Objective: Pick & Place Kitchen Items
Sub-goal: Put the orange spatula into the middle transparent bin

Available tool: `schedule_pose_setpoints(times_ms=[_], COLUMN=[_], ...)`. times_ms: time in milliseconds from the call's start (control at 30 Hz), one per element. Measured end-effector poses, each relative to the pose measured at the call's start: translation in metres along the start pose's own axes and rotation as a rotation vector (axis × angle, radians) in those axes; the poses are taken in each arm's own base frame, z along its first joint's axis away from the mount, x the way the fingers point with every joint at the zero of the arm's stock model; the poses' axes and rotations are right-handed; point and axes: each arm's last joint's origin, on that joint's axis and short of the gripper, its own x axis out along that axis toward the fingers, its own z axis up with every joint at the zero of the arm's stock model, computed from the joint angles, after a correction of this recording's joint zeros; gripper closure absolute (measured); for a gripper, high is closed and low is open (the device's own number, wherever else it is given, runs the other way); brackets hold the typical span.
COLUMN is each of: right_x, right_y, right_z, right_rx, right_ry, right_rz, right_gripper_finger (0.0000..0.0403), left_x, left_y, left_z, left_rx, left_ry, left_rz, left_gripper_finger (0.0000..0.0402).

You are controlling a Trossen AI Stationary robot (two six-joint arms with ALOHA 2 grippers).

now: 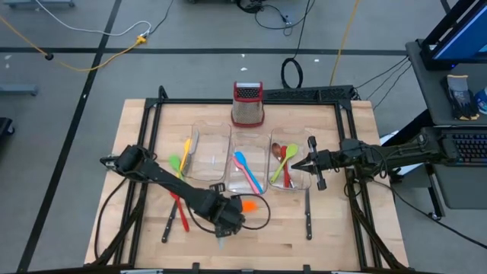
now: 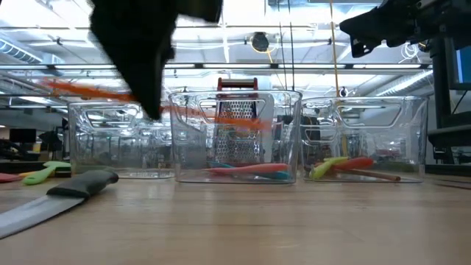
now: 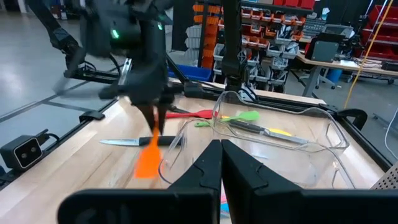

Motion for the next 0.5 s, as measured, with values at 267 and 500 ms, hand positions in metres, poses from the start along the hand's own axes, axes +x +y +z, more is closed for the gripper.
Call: schedule_pose_setpoints(times_ms=[267, 500], right_x=[0.0, 0.0], right_y=[0.0, 0.0], right_z=[0.0, 0.0], right_rx=[0.007, 0.007], right_ry=[-0.001, -0.001], right_rz=[0.0, 0.0], right_gripper_finger=[0.0403, 0.0403], left_x=[-0.033, -0.058], left_y=[-0.01, -0.016], left_z=[0.011, 0.028], left_rx=[0.038, 0.086], left_ry=[-0.036, -0.133], left_rz=[-0.073, -0.199], left_gripper_finger=[0.0382, 0.0382])
